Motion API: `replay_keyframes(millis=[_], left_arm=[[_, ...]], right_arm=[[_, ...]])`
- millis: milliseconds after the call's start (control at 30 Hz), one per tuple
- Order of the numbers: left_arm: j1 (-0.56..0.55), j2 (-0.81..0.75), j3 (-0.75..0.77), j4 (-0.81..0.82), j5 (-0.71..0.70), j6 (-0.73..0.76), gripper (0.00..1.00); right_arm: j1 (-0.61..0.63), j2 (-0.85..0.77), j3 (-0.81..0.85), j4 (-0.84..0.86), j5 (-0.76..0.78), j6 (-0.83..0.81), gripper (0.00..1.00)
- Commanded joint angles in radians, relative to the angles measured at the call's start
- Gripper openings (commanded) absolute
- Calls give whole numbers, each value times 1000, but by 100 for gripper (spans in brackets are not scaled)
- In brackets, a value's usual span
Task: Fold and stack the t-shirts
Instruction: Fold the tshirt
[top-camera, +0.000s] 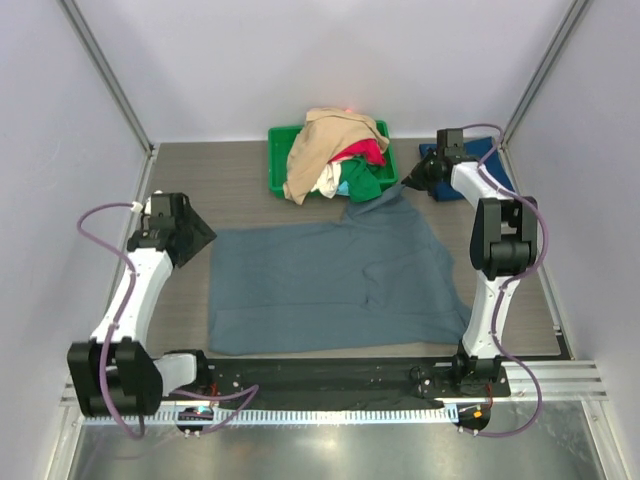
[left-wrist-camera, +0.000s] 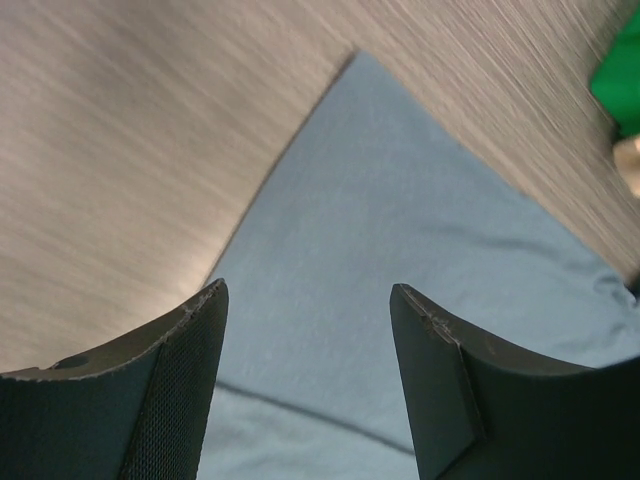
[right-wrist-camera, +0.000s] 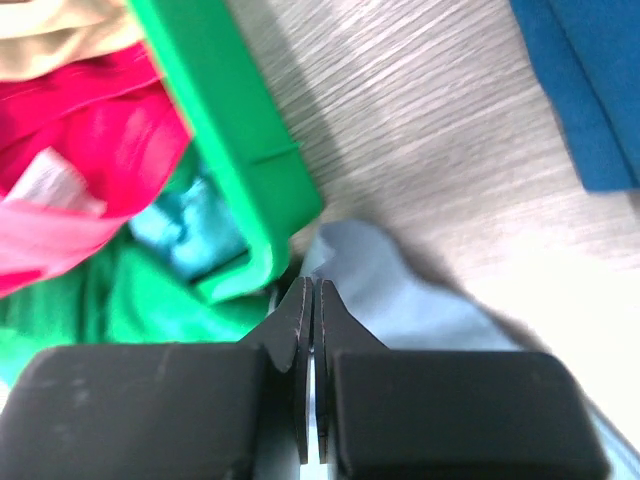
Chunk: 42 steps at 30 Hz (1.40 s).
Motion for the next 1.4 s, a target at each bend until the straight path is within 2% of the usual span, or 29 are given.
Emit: replay_keyframes(millis=[0,167,367,533,800,1067,1100,1200,1233,1367], left_arm=[[8,137,100,92,-41,2,67],[15,320,209,144,-42,59,73],[24,558,356,114,-72,101,73],[26,699,414,131,-12,118,71],[25,775,384,216,84,82,65],[3,778,292,304,106,59,57],[0,781,286,311,104,55,56],[-3,788,269,331,104,50,42],[-2,791,270,336,104,52,31],[-2,801,299,328,115,56,7]], right_arm=[[6,-102,-41,2,-14,-25,1],[11,-140,-108,3,-46,-32,1],[13,-181,-159,11,-75,-46,1],[13,-206,-190,12,-84,-59,1],[13,-198,-199,15,-87,-66,1],[8,-183,-204,20,-84,-71,1],[7,-180,-202,20,-86,-71,1],[2,-174,-204,20,-87,-74,1],[3,-174,-204,22,-86,-74,1],[2,-172,-205,23,-84,-74,1]])
